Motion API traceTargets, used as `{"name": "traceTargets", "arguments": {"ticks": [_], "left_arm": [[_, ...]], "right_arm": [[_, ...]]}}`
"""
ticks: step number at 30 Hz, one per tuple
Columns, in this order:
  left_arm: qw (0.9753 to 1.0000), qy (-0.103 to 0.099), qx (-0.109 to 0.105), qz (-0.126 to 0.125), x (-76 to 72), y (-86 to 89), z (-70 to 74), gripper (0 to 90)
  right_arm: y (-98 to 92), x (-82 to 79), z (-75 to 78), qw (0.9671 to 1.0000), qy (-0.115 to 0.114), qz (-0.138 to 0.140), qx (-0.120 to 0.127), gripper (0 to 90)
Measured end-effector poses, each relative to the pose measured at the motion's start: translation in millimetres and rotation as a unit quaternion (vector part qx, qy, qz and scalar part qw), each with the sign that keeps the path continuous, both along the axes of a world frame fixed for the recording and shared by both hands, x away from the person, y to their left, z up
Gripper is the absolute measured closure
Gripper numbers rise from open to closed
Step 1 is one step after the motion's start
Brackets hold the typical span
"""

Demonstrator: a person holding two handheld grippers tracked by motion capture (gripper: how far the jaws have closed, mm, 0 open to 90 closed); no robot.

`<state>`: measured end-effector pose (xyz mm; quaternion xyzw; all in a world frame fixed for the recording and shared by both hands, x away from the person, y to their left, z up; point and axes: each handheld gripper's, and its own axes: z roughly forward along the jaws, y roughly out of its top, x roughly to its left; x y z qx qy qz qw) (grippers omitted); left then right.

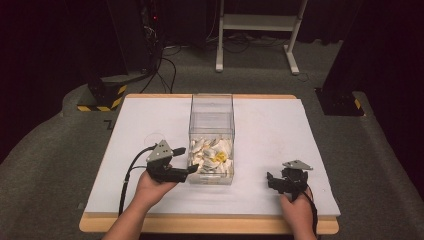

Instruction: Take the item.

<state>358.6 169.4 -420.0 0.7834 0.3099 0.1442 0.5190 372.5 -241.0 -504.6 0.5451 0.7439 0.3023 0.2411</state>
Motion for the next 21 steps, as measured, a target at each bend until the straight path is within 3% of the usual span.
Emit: {"name": "traceTargets", "arguments": {"ticks": [16,21], "left_arm": [[0.9994,0.007,0.026,-0.021,8.2,-23.2,1.4,23.8],[0.9979,0.032,0.045,-0.033,14.1,-32.8,0.7,24.9]], "right_arm": [[0.3,-0.3,0.0,1.0000,-0.001,-0.001,-0.001,13.2],[0.4,-0.3,0.0,1.0000,-0.001,0.000,-0.001,13.2]]}}
